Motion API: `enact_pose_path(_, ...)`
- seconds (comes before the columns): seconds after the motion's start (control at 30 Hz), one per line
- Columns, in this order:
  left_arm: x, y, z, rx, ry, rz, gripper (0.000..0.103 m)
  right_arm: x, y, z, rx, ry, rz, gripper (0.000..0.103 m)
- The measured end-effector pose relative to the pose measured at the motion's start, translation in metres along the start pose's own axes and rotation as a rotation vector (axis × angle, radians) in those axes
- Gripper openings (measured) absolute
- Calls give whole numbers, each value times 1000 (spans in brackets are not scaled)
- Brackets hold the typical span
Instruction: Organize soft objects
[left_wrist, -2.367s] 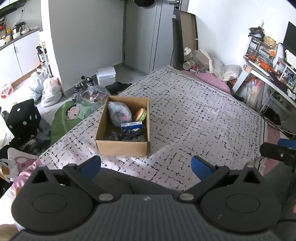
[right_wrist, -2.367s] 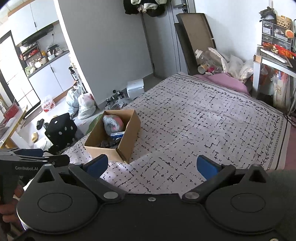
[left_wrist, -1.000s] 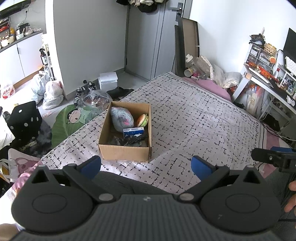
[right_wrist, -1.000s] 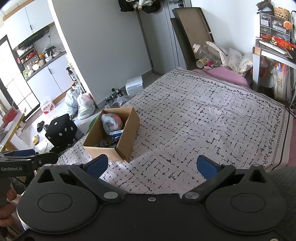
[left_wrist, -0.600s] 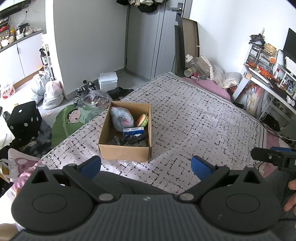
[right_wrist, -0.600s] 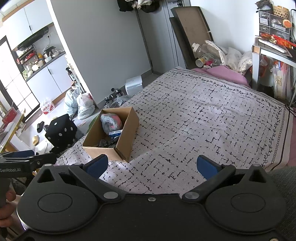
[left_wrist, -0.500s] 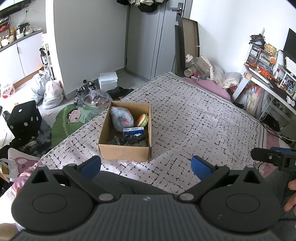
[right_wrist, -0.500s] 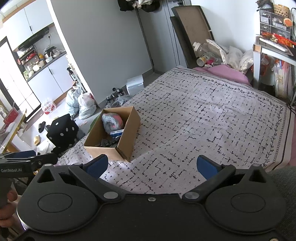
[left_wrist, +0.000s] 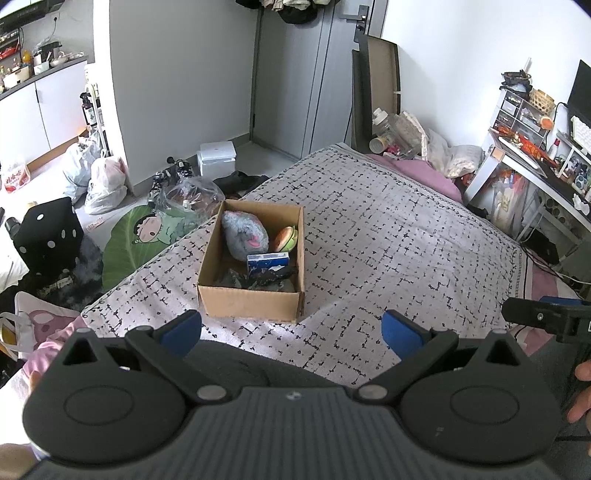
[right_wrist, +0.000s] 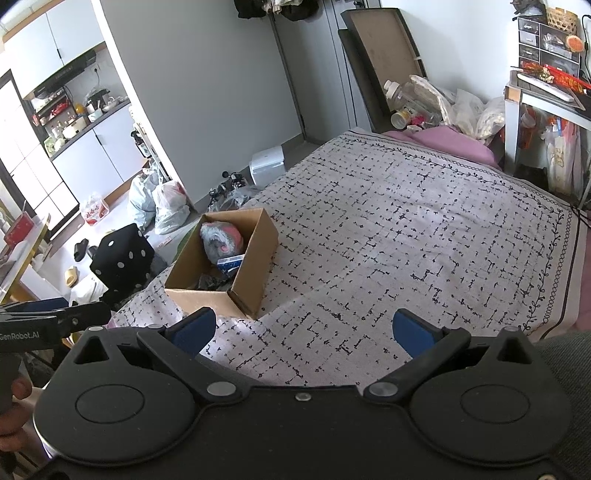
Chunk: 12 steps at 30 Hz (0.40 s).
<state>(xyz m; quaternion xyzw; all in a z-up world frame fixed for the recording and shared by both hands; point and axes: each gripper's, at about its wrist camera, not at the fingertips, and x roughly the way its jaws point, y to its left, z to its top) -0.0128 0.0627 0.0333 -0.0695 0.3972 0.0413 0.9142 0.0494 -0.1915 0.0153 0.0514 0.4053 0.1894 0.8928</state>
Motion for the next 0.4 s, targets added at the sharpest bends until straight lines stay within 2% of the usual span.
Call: enact_pose_path(0.4, 2, -5, 5, 10, -16, -11, 103, 0, -2, 0, 3, 0, 1, 103)
